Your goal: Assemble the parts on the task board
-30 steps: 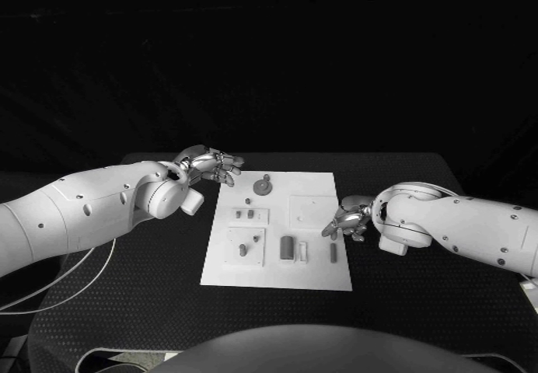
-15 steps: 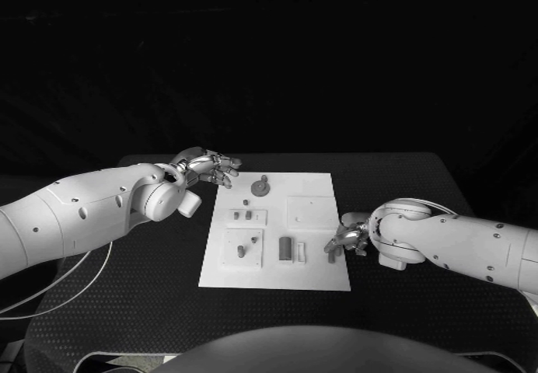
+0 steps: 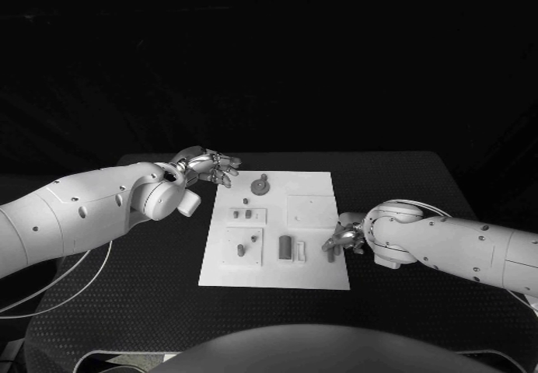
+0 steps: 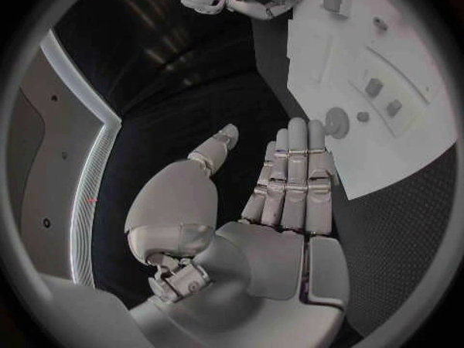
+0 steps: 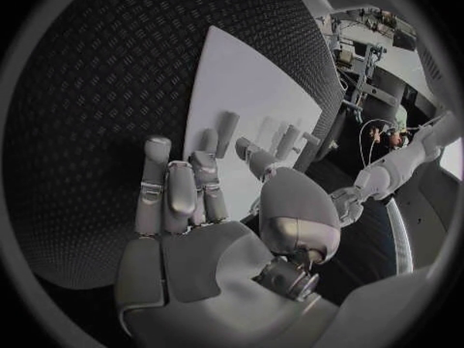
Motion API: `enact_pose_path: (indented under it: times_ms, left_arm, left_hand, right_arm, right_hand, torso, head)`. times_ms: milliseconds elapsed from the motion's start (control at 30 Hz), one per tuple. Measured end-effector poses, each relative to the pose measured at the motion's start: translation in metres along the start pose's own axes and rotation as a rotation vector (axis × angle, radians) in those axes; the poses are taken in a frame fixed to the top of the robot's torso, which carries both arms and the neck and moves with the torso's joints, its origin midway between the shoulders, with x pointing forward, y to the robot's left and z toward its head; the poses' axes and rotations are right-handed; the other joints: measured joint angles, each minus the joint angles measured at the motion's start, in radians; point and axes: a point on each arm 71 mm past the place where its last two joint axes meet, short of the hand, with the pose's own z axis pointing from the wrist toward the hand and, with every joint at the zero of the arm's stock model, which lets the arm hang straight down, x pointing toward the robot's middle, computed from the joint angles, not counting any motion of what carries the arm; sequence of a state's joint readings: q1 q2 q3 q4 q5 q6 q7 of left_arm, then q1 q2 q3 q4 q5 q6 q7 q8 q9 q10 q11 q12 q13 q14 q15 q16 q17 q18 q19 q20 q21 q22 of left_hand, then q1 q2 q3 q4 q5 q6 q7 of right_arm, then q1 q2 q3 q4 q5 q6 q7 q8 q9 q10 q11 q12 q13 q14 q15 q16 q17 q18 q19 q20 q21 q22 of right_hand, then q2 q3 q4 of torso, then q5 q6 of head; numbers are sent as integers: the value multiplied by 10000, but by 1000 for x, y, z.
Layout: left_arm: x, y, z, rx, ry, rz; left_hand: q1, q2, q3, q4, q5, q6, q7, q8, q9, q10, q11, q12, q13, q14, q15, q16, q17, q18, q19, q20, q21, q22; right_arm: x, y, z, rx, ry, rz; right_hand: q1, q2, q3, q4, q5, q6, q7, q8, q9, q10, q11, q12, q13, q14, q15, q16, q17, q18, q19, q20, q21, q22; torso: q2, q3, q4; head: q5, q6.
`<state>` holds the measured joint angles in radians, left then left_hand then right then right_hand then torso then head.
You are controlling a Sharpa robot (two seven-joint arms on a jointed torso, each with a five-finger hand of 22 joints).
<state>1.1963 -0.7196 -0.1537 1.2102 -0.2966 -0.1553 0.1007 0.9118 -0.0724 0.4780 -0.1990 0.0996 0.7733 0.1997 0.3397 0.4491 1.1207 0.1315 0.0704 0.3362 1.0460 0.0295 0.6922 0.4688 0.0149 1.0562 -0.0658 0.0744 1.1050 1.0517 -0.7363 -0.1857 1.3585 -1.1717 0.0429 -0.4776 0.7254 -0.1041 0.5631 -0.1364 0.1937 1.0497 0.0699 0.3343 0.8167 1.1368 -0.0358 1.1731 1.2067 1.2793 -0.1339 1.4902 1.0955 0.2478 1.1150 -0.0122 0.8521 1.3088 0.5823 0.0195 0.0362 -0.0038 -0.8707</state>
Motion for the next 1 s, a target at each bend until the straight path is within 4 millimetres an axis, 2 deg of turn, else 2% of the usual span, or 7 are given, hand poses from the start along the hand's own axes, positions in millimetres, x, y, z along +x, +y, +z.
enact_pose_path:
  times_ms: [133, 200, 300, 400, 533, 767, 1000]
  left_arm:
    - [0, 0, 0, -5, 8, 0]
    - [0, 0, 0, -6, 18, 0]
    - [0, 0, 0, -9, 26, 0]
    - [0, 0, 0, -15, 25, 1]
    - [0, 0, 0, -17, 27, 1]
    - [0, 0, 0, -23, 28, 1]
    - [1, 0, 0, -24, 42, 2]
  left_hand:
    - [0, 0, 0, 0, 0, 0, 0, 0, 0, 0, 0, 0, 9, 0, 0, 0, 0, 0, 0, 0, 0, 0]
    - [0, 0, 0, 0, 0, 0, 0, 0, 1, 0, 0, 0, 9, 0, 0, 0, 0, -1, 0, 0, 0, 0]
    - [0, 0, 0, 0, 0, 0, 0, 0, 1, 0, -1, 0, 8, 0, 0, 0, 3, 0, 0, 0, 0, 0]
    - [0, 0, 0, 0, 0, 0, 0, 0, 1, 0, 0, 0, 8, 0, 0, 0, 8, -1, 0, 0, 0, 0]
    - [0, 0, 0, 0, 0, 0, 0, 0, 1, 0, 0, 0, 8, 0, 0, 0, 8, 0, 0, 0, 0, 0]
    - [0, 0, 0, 0, 0, 0, 0, 0, -8, 0, -1, 0, 7, 0, 0, 0, 11, 0, 0, 0, 0, 0]
    - [0, 0, 0, 0, 0, 0, 0, 0, -8, 1, -1, 0, 6, 0, 0, 0, 17, 0, 0, 0, 0, 0]
  right_arm:
    - [0, 2, 1, -32, -48, -173]
    - [0, 3, 1, -44, -55, -275]
    - [0, 4, 1, -80, -77, -461]
    - [1, 6, 0, -118, -114, -611]
    - [3, 11, 1, -173, -171, -780]
    - [7, 24, 4, -429, -236, -1047]
    - [7, 25, 4, -492, -309, -1136]
  right_hand:
    - [0, 0, 7, -7, 0, 1, 1, 1, 71, -1, -1, 0, 0, -17, -16, 0, -10, -1, 0, 0, 0, 0]
    - [60, 60, 35, -124, 0, -21, -21, 1, 138, -1, -1, 0, -1, -17, -16, 0, -22, 0, 0, 0, 0, 0]
    - [337, 107, 7, -478, 0, -38, -38, 0, 212, -12, -11, 0, -36, -21, -15, -1, -81, -1, -1, 0, 0, 0]
    - [640, 189, -26, -981, 0, -41, -39, 0, 296, -151, 4, -87, -126, -145, 0, 0, -167, -1, -1, 1, 0, 0]
    - [877, 222, -8, -1338, 0, -41, -39, 3, 334, -237, 20, -166, -220, -165, 20, -1, -241, -4, -1, 1, 0, 0]
    - [1319, 192, 28, -1465, 0, -40, -38, 5, 136, -291, 72, -198, -255, -221, 76, -1, -353, -8, -39, 36, 0, 0]
    - [1332, 199, 28, -1465, 0, -39, -37, 6, 135, -290, 73, -207, -256, -221, 77, -1, -360, -10, -39, 36, 0, 0]
  torso:
    - [-1, -3, -1]
    - [-1, -4, -1]
    - [0, -6, -1]
    - [1, -6, -1]
    - [1, -10, 2]
    - [1, -9, 6]
    - [1, -8, 4]
  head:
    - [-16, -16]
    - [-21, -18]
    - [-33, -18]
    - [-40, -19]
    - [-41, -19]
    - [-20, -19]
    - [-20, -19]
